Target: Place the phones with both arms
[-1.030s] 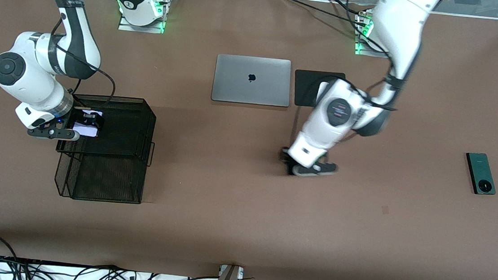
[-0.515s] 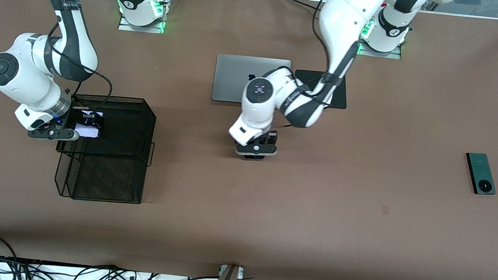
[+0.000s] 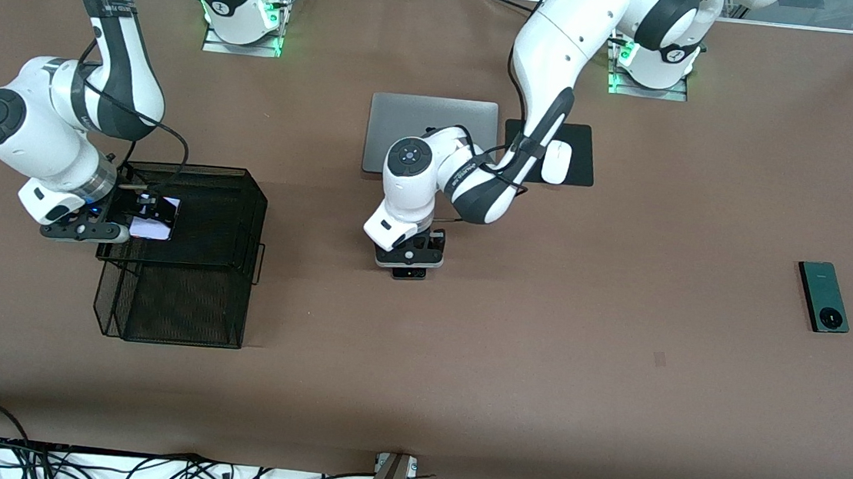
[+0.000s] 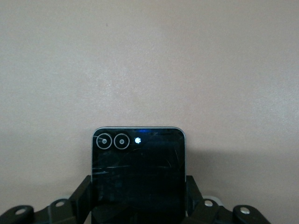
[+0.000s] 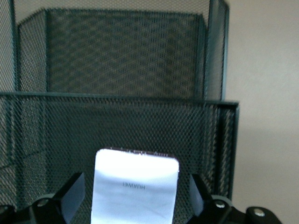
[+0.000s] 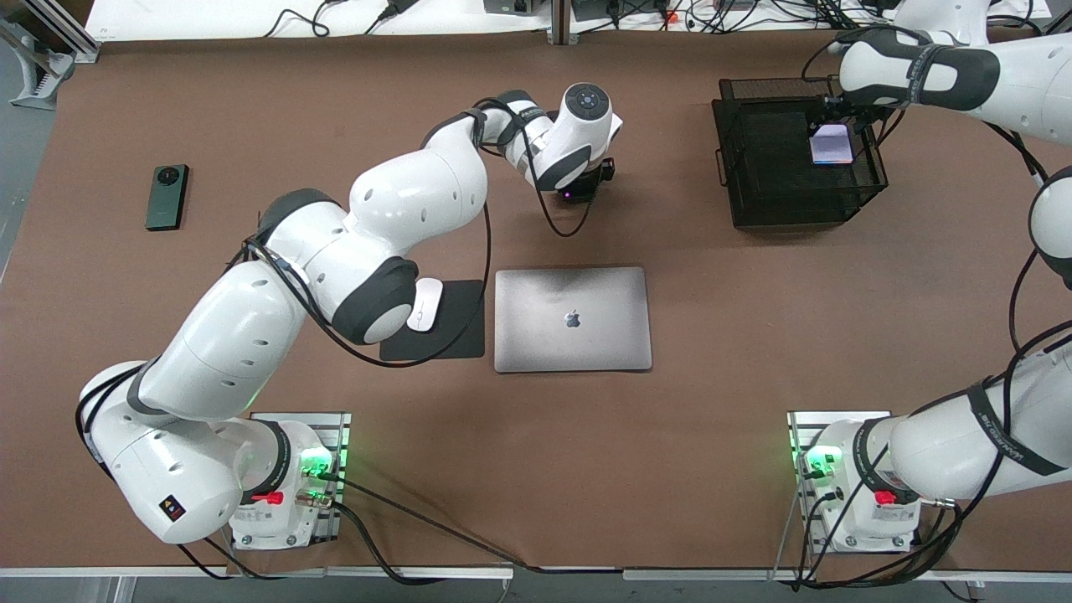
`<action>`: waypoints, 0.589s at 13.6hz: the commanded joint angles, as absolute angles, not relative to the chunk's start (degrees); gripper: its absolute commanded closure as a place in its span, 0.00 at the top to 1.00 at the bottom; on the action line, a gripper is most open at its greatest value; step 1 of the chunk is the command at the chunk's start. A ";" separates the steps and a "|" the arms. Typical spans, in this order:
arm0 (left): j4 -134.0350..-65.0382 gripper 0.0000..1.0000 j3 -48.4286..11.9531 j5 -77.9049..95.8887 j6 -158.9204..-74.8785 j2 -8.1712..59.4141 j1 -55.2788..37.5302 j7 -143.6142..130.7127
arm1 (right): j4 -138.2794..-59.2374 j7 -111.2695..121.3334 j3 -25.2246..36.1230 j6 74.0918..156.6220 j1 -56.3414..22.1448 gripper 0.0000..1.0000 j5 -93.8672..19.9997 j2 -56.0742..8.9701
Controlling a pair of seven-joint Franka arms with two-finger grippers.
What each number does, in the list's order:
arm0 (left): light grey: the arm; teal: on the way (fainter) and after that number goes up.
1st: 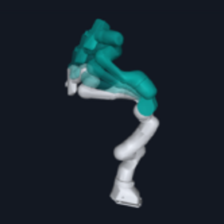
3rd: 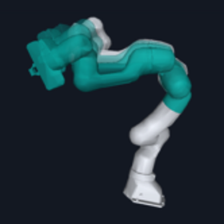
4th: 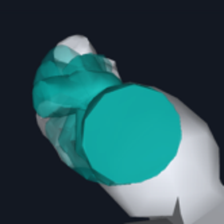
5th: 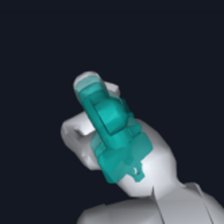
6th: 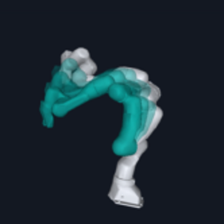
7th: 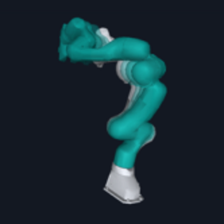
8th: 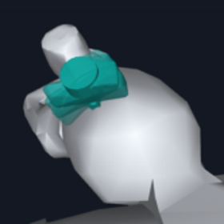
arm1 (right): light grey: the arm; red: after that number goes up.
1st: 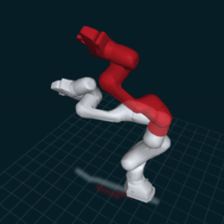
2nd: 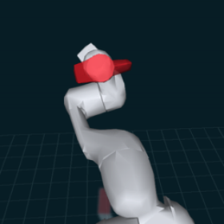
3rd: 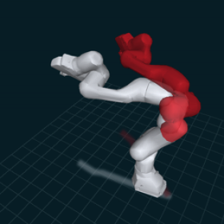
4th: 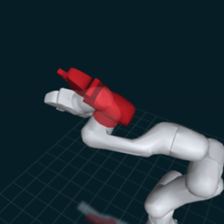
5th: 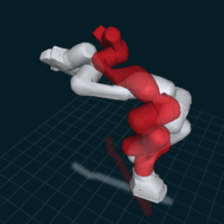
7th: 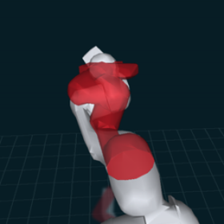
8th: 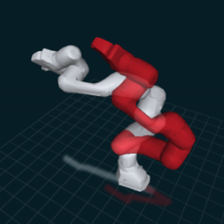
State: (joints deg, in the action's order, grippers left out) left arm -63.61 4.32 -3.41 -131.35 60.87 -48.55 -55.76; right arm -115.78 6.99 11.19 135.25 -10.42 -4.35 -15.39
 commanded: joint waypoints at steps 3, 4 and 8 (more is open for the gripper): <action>-60.03 1.00 5.98 -5.01 -129.81 62.49 -49.92 -57.66 | -107.77 6.78 10.72 125.80 -10.19 0.99 -5.62 -15.03; -60.03 1.00 6.15 -5.01 -129.73 62.14 -49.92 -57.66 | -105.32 4.77 10.46 122.64 -10.46 0.99 -5.54 -15.46; -60.20 1.00 7.21 -5.01 -127.89 59.25 -49.22 -56.26 | -97.39 -5.25 10.11 113.66 -14.84 0.99 -5.62 -17.93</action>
